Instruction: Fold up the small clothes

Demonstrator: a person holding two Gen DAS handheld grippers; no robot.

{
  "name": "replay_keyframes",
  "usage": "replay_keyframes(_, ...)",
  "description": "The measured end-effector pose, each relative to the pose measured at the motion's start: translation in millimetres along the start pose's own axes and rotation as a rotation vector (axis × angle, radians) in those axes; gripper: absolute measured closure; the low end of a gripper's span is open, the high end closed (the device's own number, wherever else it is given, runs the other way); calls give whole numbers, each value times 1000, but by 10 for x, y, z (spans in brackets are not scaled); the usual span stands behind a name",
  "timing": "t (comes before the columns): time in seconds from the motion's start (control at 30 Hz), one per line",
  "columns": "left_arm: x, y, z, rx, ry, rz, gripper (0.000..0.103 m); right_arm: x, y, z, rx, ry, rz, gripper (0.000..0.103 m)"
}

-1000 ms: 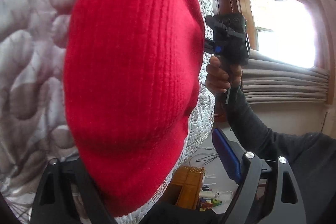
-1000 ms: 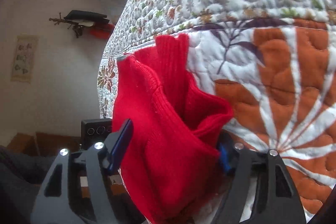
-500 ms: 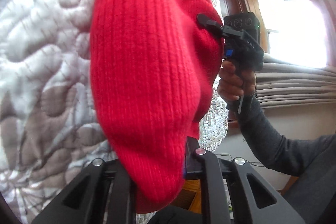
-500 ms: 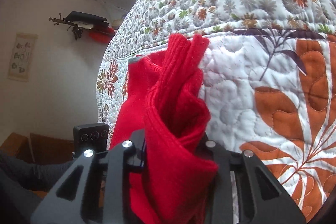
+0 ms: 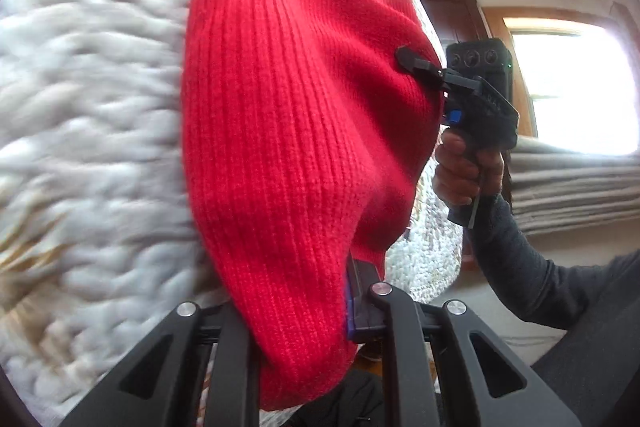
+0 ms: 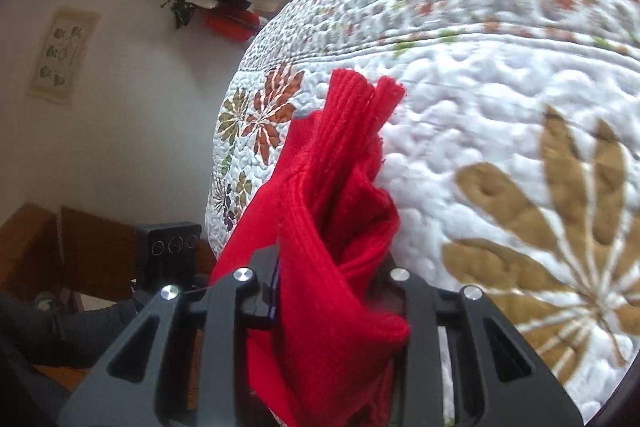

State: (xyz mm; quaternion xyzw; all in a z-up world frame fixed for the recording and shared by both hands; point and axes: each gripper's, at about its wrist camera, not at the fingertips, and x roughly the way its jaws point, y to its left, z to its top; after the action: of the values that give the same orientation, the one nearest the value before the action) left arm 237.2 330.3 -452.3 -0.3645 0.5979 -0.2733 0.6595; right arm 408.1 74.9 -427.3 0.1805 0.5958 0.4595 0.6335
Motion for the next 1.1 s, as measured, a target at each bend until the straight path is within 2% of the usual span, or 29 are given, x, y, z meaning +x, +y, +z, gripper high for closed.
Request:
replay_keyframes(0.1,-88,237,-157,-77,-63,51,83,270,172,73,-70,29,-77,74)
replay_keyframes(0.17,2,359,-212,-125,-74,69,67,315,167,92,-64,30,-128,64)
replay_keyframes(0.23,86,352,-223,-131,-80,61,61,230,165,84,-54,1,-177,43)
replay_keyframes(0.3,69,323,-224,-120,-75,56,54,-16,131,46,-19,-59,-190,36)
replay_keyframes(0.37,11,273,-239,-110,-66,89,39,-267,68,-73,35,-101,-201,35)
replay_keyframes(0.43,-135,268,-291,-95,-59,151,32,-430,42,-189,67,-113,-214,39)
replay_keyframes(0.53,-326,219,-361,-93,-63,209,30,-509,153,-316,66,-124,-242,40)
replay_keyframes(0.67,-490,244,-432,-131,-92,204,30,-351,149,-338,113,-111,-183,41)
replay_keyframes(0.7,-496,247,-450,-130,-90,208,30,-280,155,-314,111,-100,-179,50)
replay_keyframes(0.73,-485,228,-464,-127,-82,210,30,-209,169,-278,99,-86,-191,80)
replay_keyframes(0.77,-508,229,-502,-123,-77,206,30,-191,208,-236,70,-89,-224,98)
replay_keyframes(0.93,-586,159,-484,-63,-60,154,30,-345,328,-148,22,-183,-293,98)
replay_keyframes(1.1,-520,38,-520,-29,-29,127,30,-201,-17,-231,110,-140,-382,97)
